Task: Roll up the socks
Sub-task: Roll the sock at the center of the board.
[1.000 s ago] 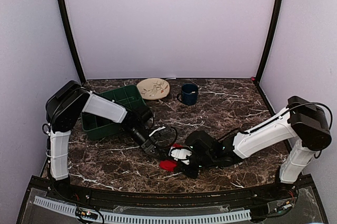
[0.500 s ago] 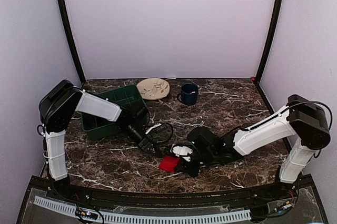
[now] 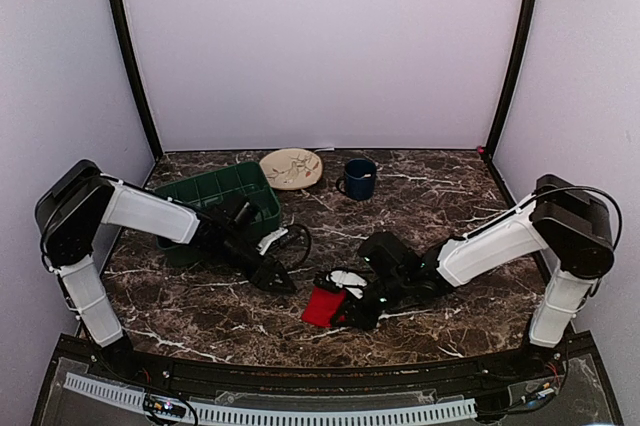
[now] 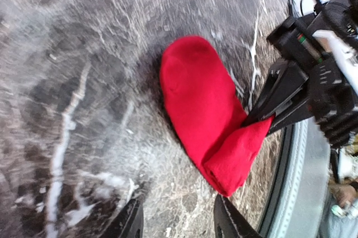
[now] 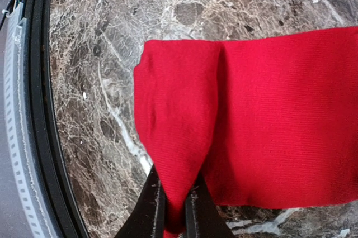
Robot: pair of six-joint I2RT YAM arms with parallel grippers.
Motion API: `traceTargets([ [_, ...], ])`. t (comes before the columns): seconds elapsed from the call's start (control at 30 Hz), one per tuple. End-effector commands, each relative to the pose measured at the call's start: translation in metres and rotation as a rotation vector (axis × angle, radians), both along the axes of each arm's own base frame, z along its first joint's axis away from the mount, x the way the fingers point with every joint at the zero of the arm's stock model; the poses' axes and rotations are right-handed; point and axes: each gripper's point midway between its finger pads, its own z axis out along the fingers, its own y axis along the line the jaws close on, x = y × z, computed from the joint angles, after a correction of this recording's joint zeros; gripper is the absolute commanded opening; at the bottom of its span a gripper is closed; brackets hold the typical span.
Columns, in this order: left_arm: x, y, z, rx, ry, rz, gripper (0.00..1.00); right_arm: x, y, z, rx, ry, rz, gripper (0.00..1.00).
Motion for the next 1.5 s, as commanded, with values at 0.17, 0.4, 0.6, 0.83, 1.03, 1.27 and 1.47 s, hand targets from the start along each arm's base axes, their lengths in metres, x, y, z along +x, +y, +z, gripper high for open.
traceTargets([
  [0.17,0.003,-0.016,0.025,-0.014,-0.315,0.020,0.45,-0.004,0.006,0.008,0.052,0.188,0.011,0.02],
  [0.4,-0.014,-0.024,0.018,0.009,-0.402,-0.006,0.45,-0.001,0.005,0.014,0.074,0.310,-0.013,0.02],
  [0.6,-0.028,-0.028,0.020,-0.025,-0.417,-0.047,0.44,0.001,0.003,0.016,0.092,0.405,-0.038,0.02],
  [0.83,-0.046,-0.037,0.027,-0.077,-0.408,-0.122,0.47,-0.003,0.003,0.014,0.099,0.473,-0.045,0.02],
  [1.03,-0.064,-0.038,0.026,-0.073,-0.464,-0.204,0.48,-0.001,0.002,0.015,0.117,0.515,-0.061,0.02],
  [1.27,-0.071,-0.044,0.022,-0.058,-0.527,-0.267,0.49,-0.003,0.001,0.014,0.113,0.550,-0.054,0.02],
  [1.47,-0.073,-0.048,0.008,-0.022,-0.541,-0.317,0.49,-0.008,-0.003,0.010,0.108,0.575,-0.052,0.02],
])
